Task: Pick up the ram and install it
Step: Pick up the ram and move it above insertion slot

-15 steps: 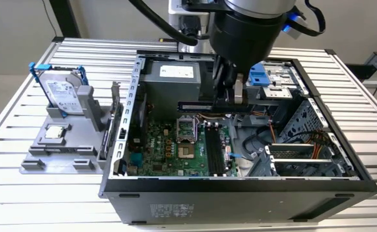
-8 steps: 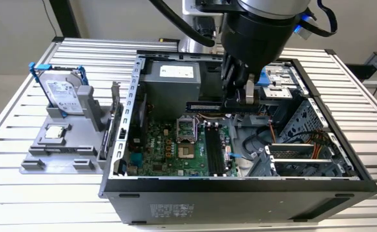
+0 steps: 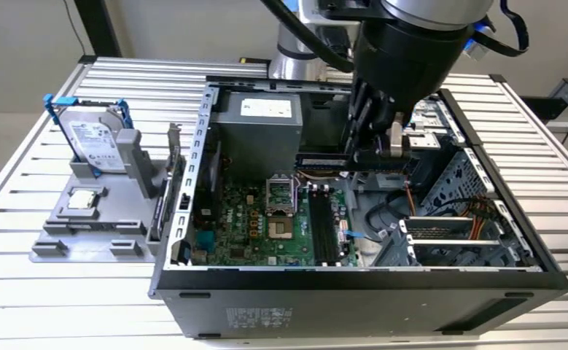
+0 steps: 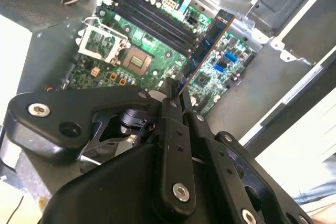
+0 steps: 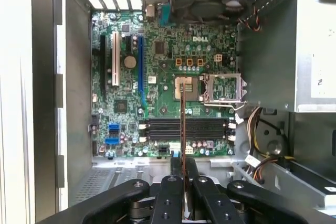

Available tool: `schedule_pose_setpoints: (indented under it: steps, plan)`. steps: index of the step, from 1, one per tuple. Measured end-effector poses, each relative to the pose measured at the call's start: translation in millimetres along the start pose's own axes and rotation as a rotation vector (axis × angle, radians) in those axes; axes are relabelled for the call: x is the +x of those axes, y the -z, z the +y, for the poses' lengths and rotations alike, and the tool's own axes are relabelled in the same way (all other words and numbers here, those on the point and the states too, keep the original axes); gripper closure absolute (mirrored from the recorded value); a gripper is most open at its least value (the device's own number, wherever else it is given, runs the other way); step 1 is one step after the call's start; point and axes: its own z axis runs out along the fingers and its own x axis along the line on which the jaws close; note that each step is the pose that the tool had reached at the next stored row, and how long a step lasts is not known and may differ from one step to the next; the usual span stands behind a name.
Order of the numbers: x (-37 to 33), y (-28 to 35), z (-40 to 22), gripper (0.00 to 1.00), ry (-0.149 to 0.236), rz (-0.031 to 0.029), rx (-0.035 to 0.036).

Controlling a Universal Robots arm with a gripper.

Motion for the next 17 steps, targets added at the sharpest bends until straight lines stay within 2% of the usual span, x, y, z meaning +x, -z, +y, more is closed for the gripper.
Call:
schedule_pose_setpoints:
  steps: [8, 12, 17]
  plan:
    - [-0.3, 0.5, -19.7, 1.00, 0.000, 0.0001, -0.0016]
    - [-0.3, 0.6, -24.2, 1.00, 0.000, 0.0001, -0.0017]
    - [-0.3, 0.6, -24.2, 1.00, 0.000, 0.0001, -0.0017]
